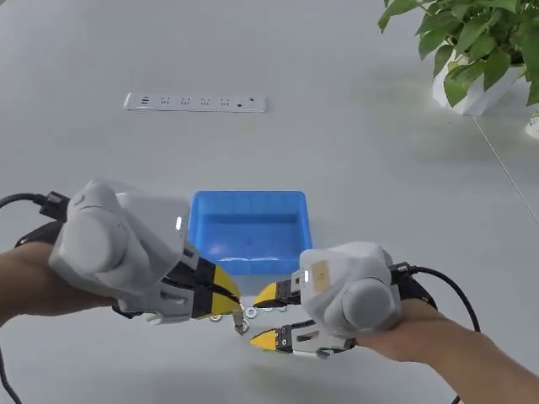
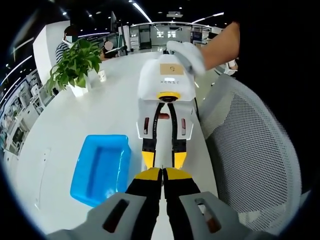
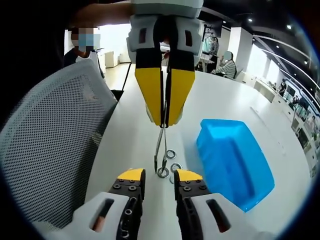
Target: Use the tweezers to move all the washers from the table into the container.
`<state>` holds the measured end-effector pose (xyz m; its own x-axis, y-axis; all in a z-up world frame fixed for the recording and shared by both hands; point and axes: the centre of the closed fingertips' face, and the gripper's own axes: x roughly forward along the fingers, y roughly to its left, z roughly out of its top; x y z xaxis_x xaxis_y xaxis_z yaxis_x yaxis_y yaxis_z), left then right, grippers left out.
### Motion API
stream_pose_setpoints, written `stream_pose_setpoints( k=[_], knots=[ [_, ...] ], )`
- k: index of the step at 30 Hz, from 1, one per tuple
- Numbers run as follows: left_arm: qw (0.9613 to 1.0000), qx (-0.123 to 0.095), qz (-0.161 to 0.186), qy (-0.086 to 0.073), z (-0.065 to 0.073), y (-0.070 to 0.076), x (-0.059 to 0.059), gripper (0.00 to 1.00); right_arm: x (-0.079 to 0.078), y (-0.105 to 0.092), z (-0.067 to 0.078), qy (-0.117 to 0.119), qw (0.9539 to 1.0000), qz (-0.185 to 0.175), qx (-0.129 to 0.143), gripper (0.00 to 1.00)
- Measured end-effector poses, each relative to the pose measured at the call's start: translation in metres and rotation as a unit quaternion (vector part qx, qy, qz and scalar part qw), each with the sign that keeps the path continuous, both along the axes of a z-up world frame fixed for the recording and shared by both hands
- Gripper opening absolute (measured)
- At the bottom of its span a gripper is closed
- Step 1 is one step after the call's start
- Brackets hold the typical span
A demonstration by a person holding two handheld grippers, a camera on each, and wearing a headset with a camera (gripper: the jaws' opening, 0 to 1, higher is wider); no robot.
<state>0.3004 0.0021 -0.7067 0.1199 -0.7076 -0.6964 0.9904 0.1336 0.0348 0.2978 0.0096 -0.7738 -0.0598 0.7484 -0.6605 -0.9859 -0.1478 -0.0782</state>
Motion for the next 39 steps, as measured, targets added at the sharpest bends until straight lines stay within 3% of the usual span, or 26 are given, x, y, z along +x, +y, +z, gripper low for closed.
stream_pose_setpoints(
  k=[8,23,39],
  knots=[
    [1.0,-0.003,0.002,0.005,0.0,0.0,0.0,0.05,-0.001,0.011,-0.005,-0.002,0.9999,0.009,-0.004,0.2],
    [0.9997,-0.005,0.009,0.023,-0.003,0.002,0.004,0.05,0.001,0.017,-0.006,0.02,0.9998,-0.004,0.002,0.12],
    [0.9998,0.003,0.0,0.019,-0.006,0.0,0.004,0.05,0.001,0.015,-0.008,0.047,0.9986,-0.024,0.002,0.08]
  ],
)
